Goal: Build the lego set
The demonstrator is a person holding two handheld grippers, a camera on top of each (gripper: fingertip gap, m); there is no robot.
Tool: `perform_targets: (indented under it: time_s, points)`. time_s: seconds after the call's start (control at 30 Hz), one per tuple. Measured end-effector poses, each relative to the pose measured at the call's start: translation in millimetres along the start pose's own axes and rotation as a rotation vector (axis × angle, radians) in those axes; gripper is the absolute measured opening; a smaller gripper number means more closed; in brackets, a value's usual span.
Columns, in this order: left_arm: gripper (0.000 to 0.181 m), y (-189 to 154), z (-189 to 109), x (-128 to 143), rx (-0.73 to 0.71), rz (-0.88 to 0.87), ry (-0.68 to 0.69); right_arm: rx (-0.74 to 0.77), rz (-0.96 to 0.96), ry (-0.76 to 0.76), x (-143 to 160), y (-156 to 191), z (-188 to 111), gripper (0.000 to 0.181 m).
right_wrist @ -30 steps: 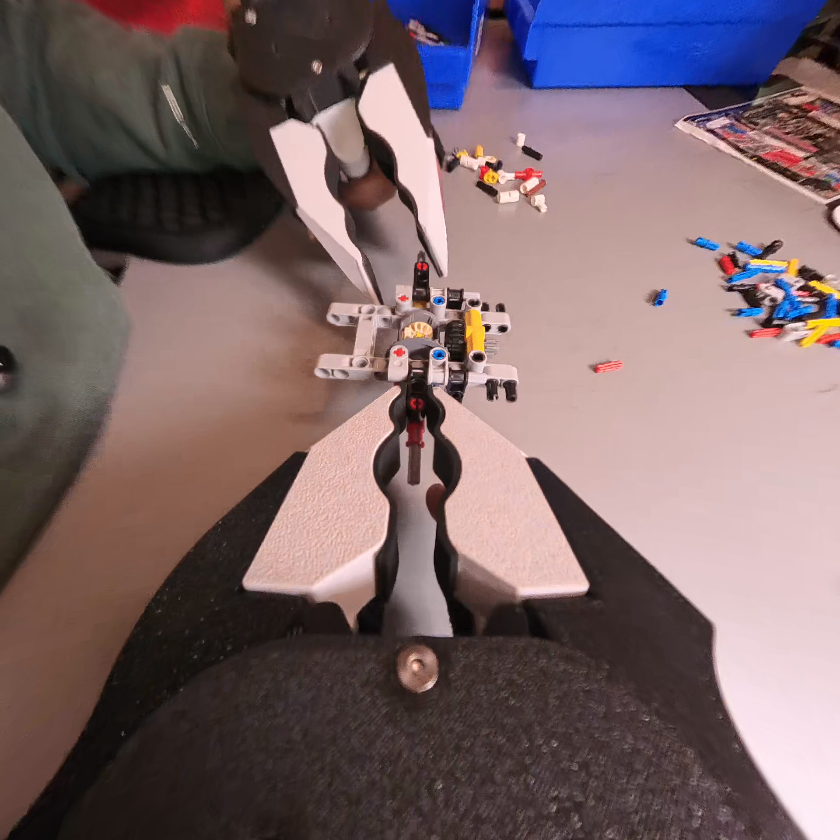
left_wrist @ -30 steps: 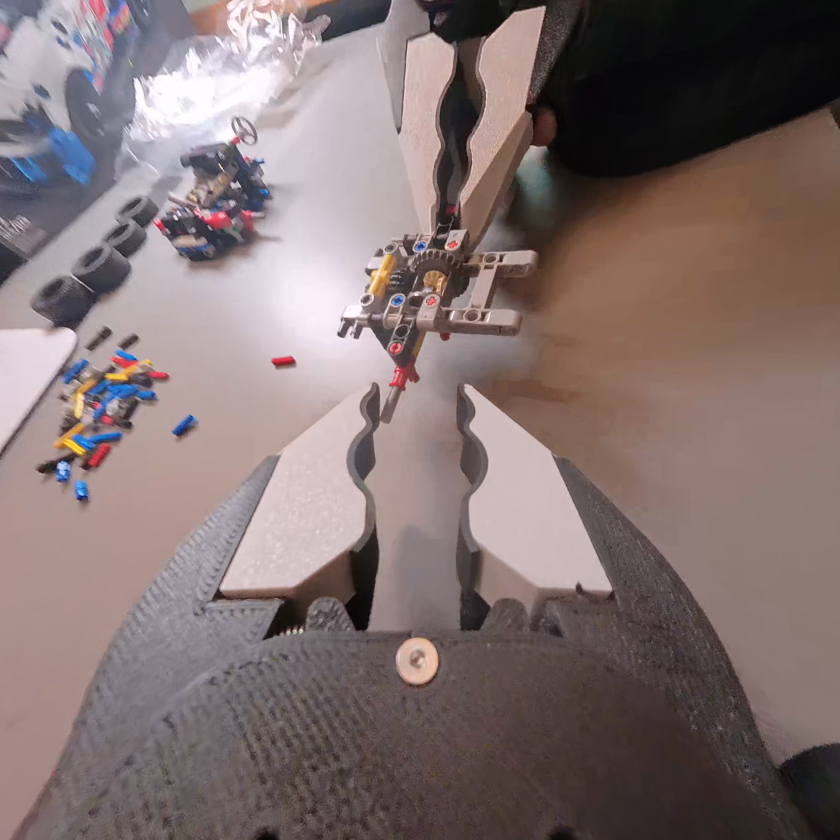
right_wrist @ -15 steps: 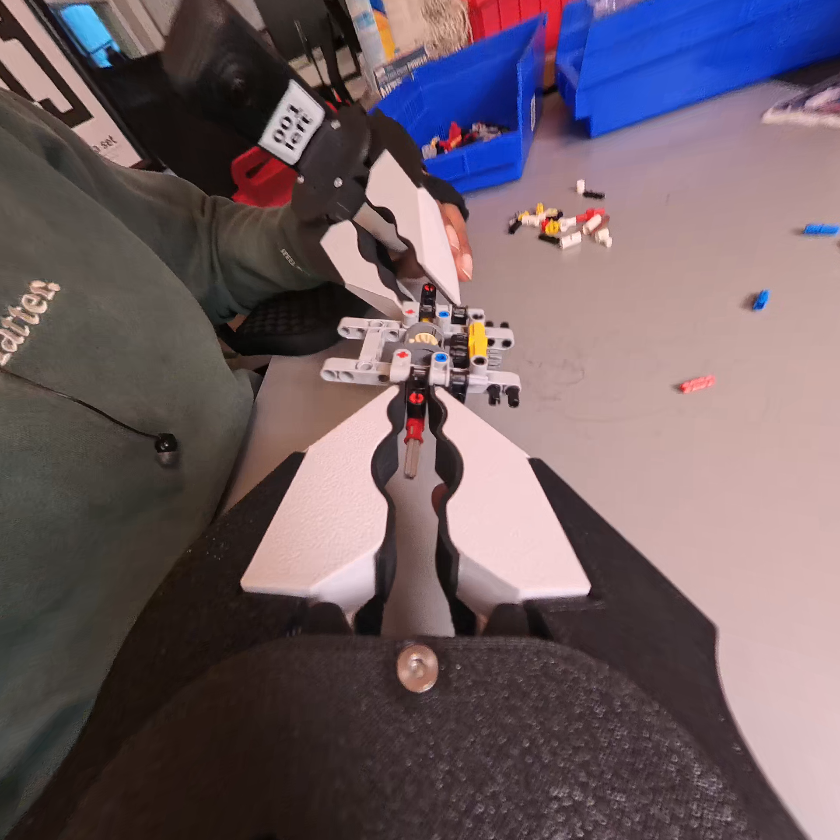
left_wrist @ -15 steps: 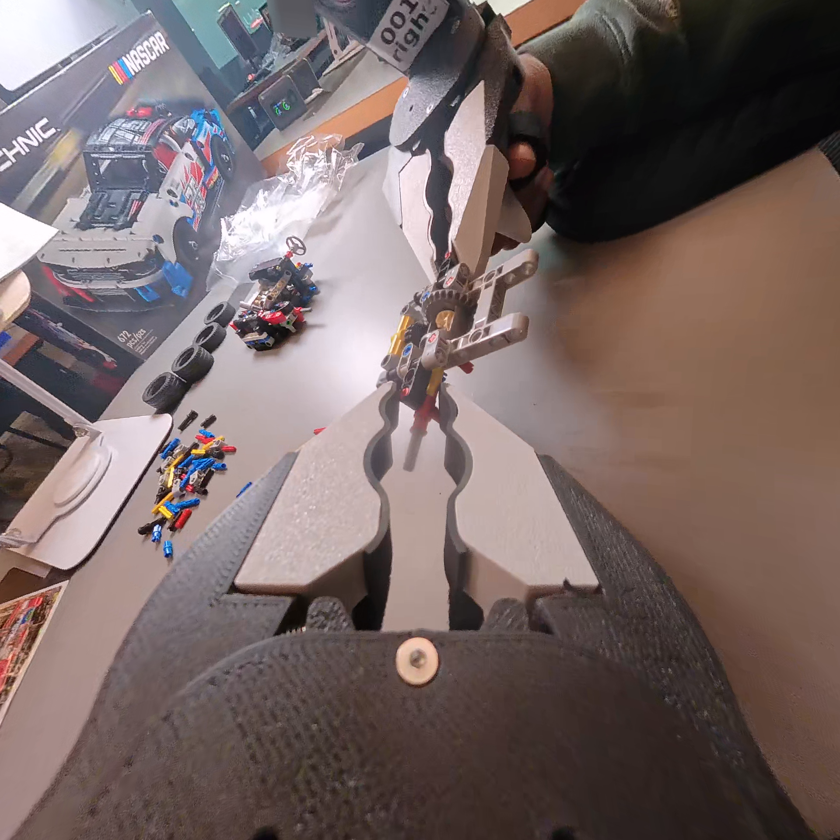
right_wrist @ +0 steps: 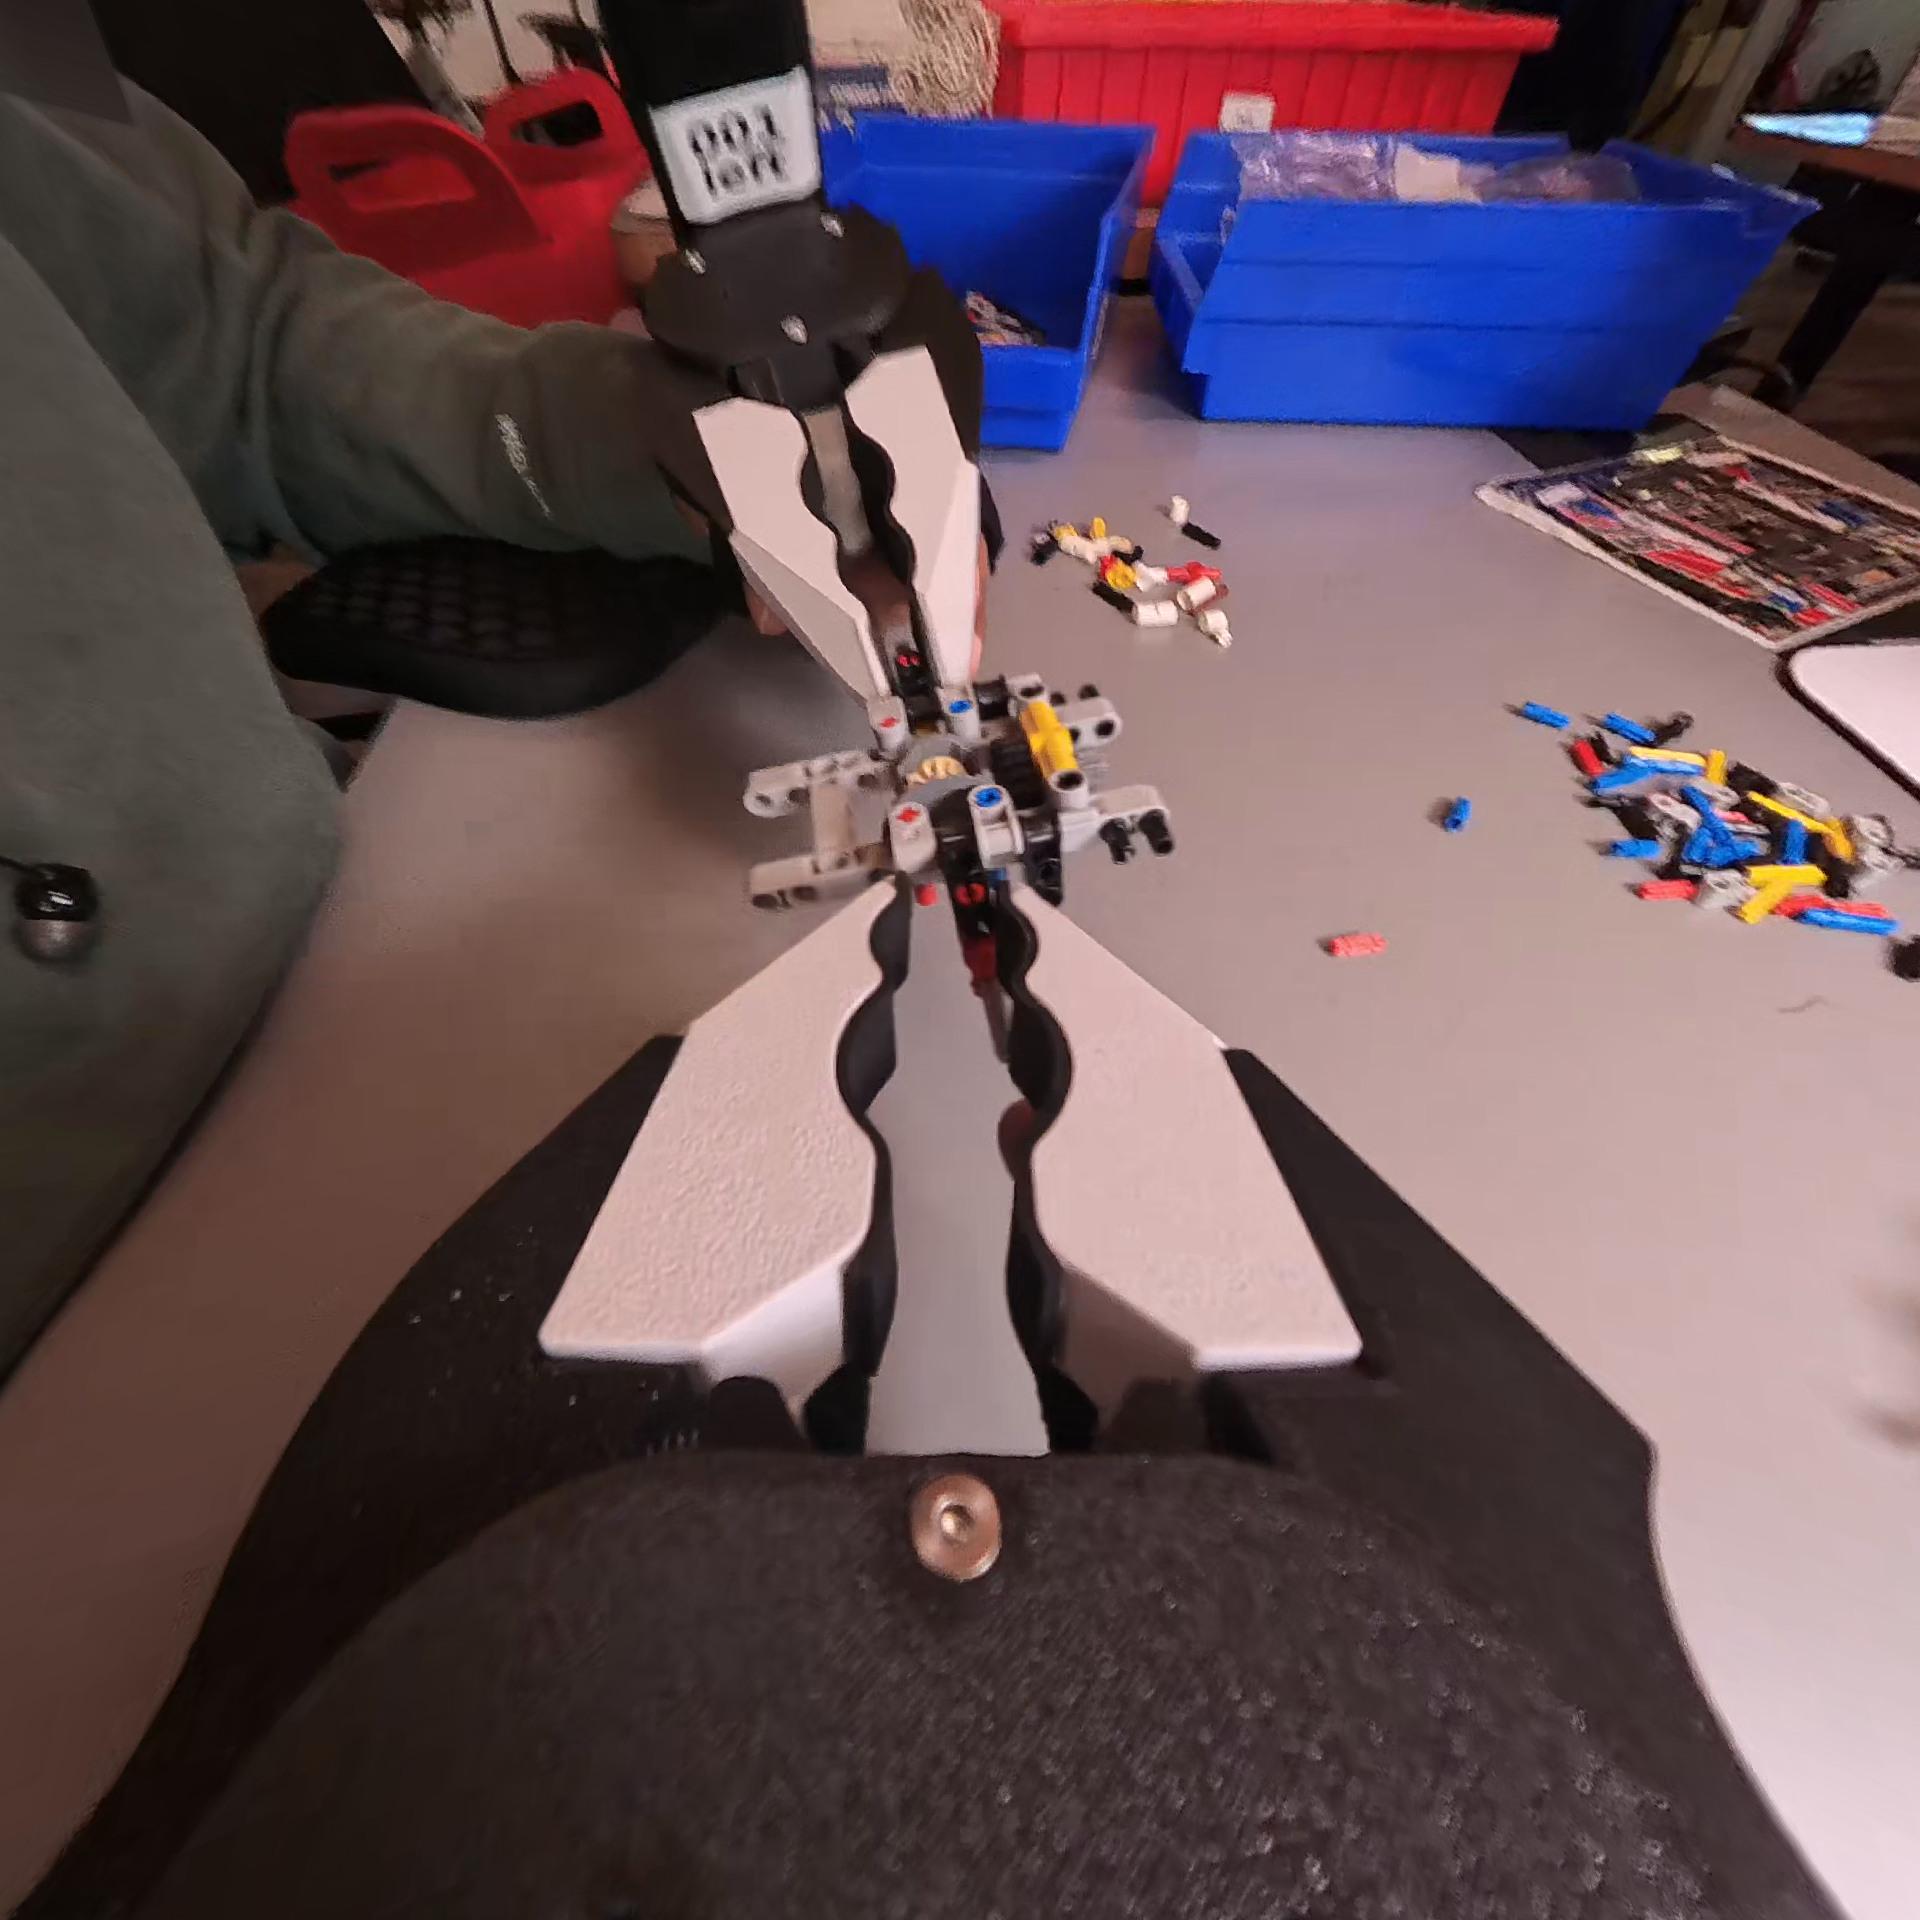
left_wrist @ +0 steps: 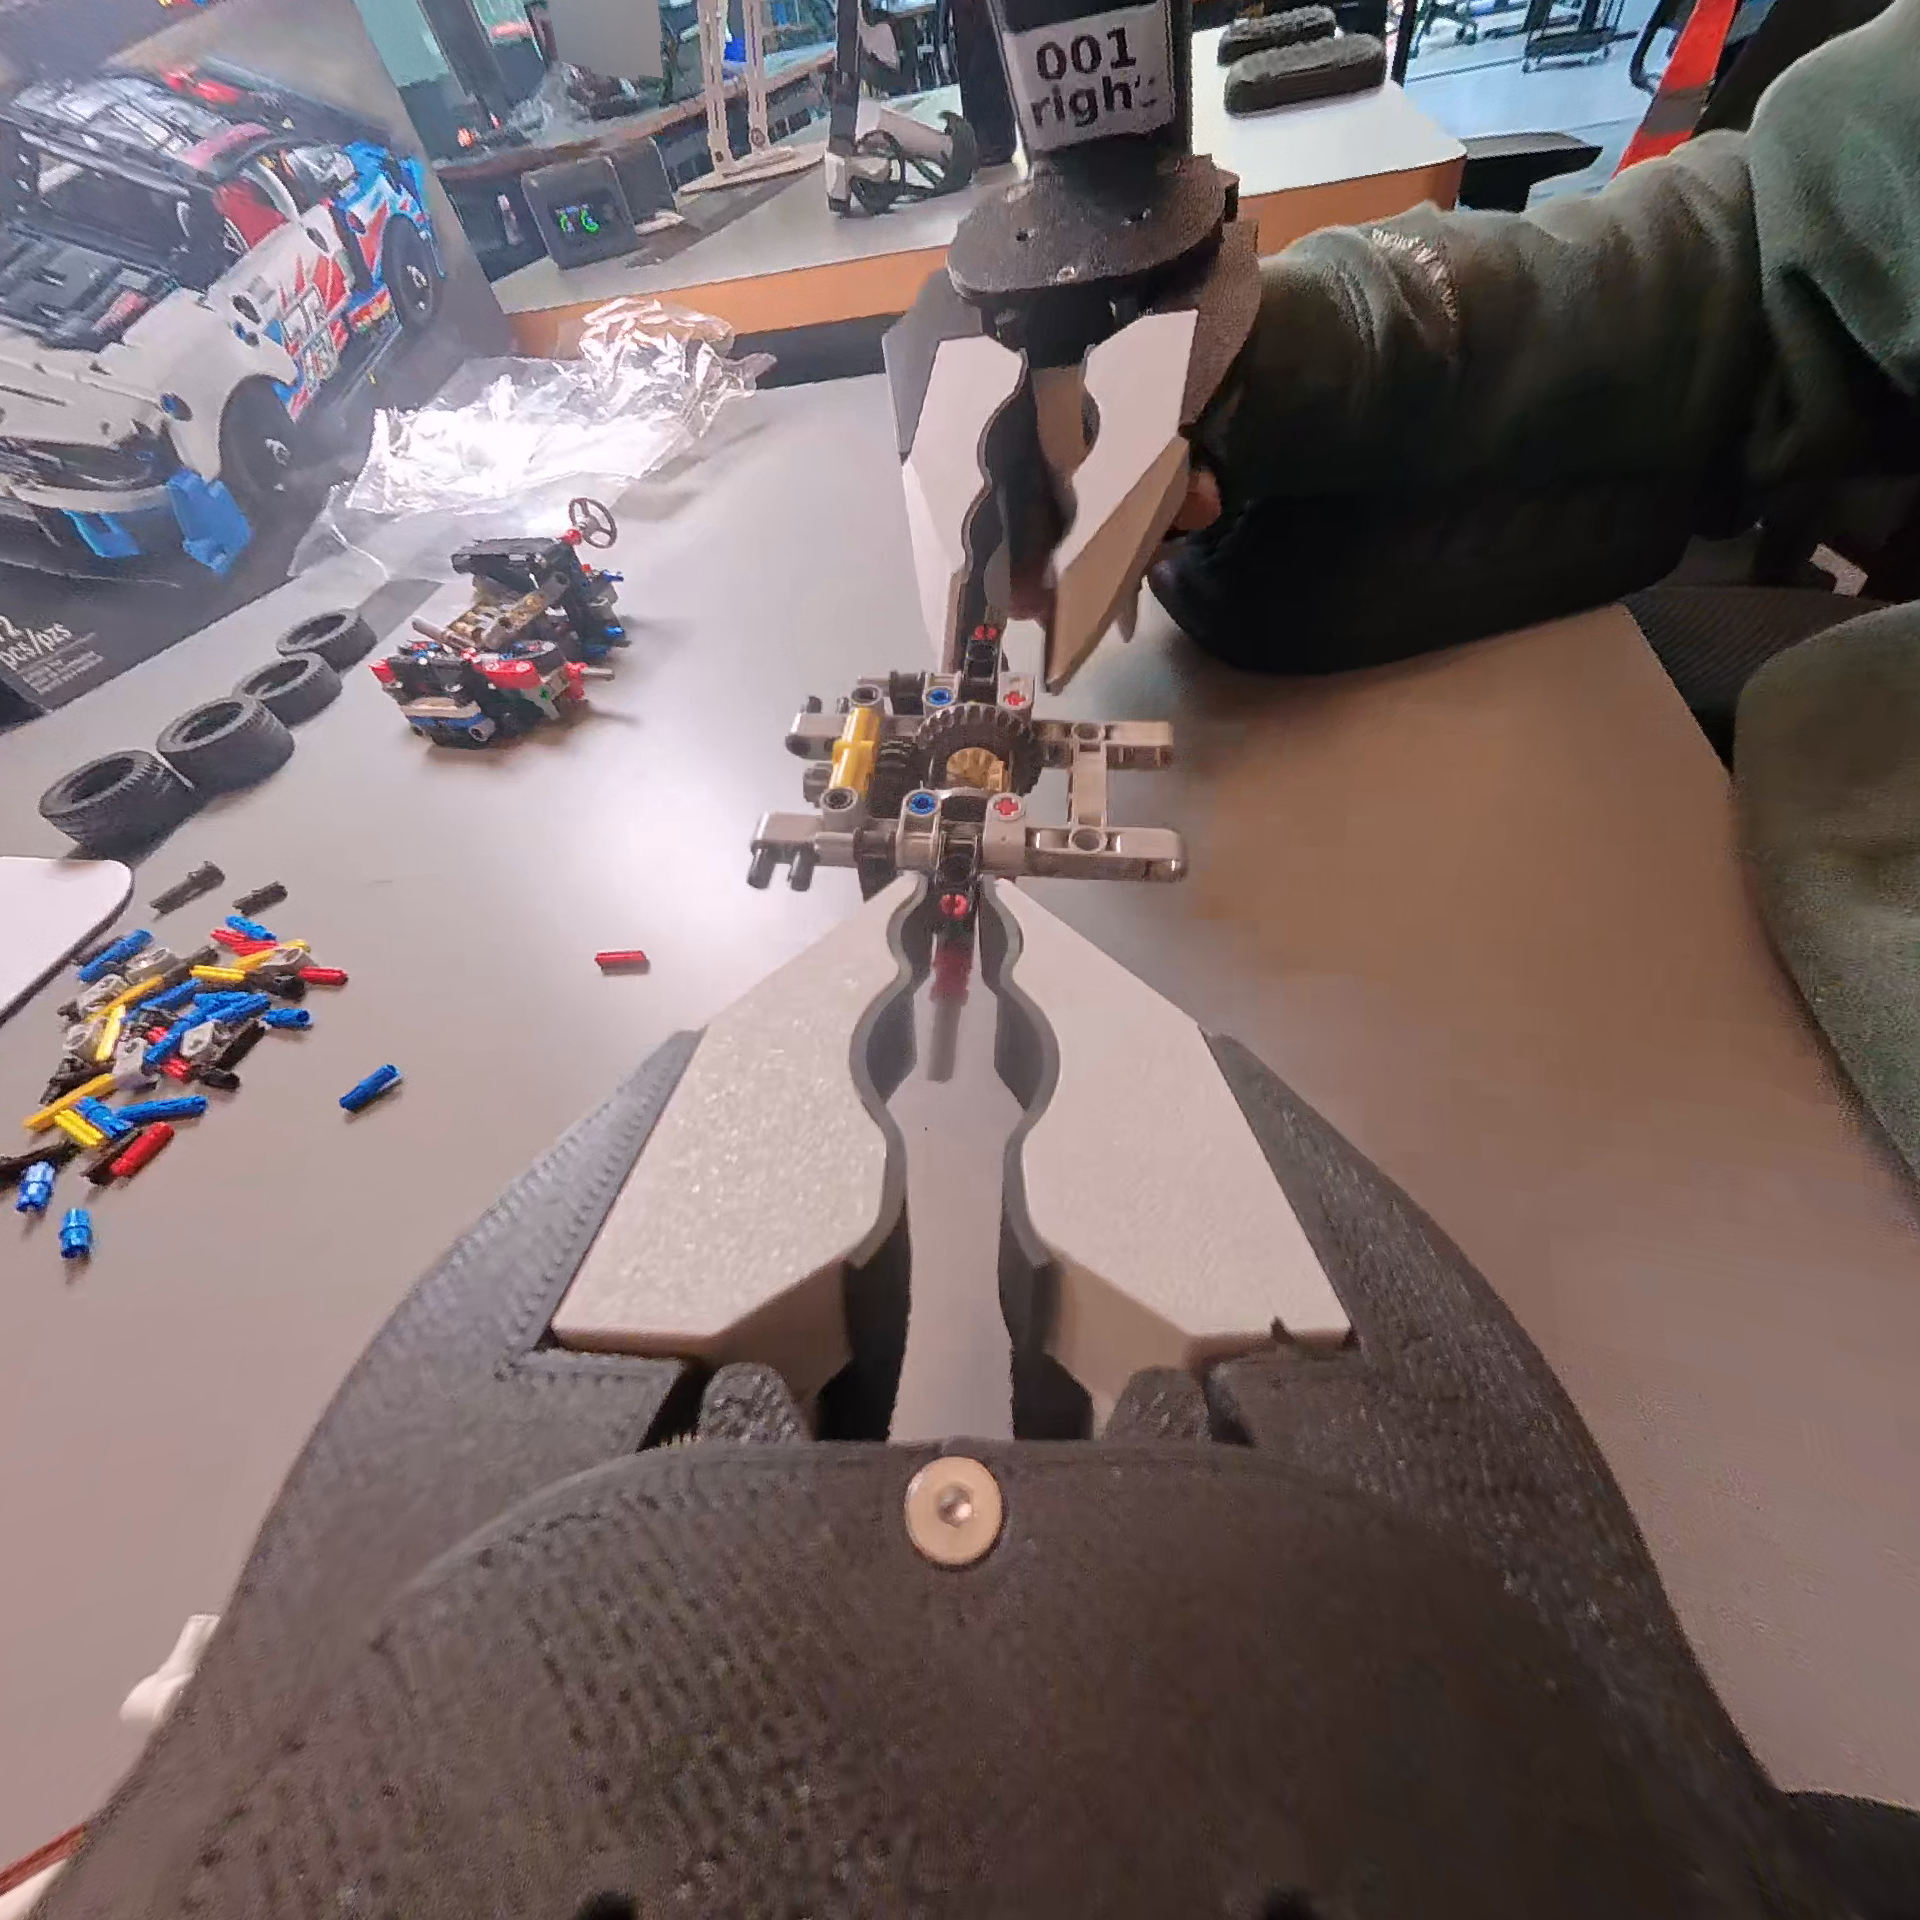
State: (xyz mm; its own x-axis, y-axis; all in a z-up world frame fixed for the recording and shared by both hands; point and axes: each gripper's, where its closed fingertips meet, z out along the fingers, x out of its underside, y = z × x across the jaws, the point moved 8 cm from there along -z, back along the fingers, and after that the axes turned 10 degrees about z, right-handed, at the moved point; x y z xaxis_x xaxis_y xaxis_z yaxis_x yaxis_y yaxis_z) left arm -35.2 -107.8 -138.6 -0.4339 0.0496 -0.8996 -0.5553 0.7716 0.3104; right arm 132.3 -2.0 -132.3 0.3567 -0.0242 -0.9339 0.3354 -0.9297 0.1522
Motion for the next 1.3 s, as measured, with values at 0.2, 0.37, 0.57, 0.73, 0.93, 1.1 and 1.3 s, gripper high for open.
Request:
perform_targets:
  time_s: [0.2,0.37,0.57,0.73,0.93,1.1,1.3]
  points:
    - [0.005,-0.1,9.2,13.6,0.019,-0.001,0.105,0.078,-0.05,0.128,13.1,-4.3,8.3,0.007]
    - [0.009,7.7,9.7,20.3,-0.066,0.034,0.18,0.175,0.045,0.239,18.3,-12.4,12.8,0.006]
    - [0.019,16.2,4.1,26.9,-0.11,-0.029,0.214,0.302,0.002,0.324,25.2,-18.5,16.5,0.006]
    - [0.031,13.4,6.1,28.6,-0.074,-0.051,0.244,0.202,-0.034,0.372,23.6,3.7,26.9,0.018]
    - [0.032,10.8,-0.6,30.0,-0.037,-0.058,0.263,0.038,-0.01,0.228,8.3,12.1,10.9,0.022]
    - [0.044,11.2,-3.0,29.6,0.02,-0.134,0.226,0.205,-0.032,0.251,19.6,-17.2,-1.0,0.023]
    - [0.04,6.6,16.4,29.7,0.009,-0.064,0.326,0.264,-0.091,0.321,28.4,-21.0,6.1,0.024]
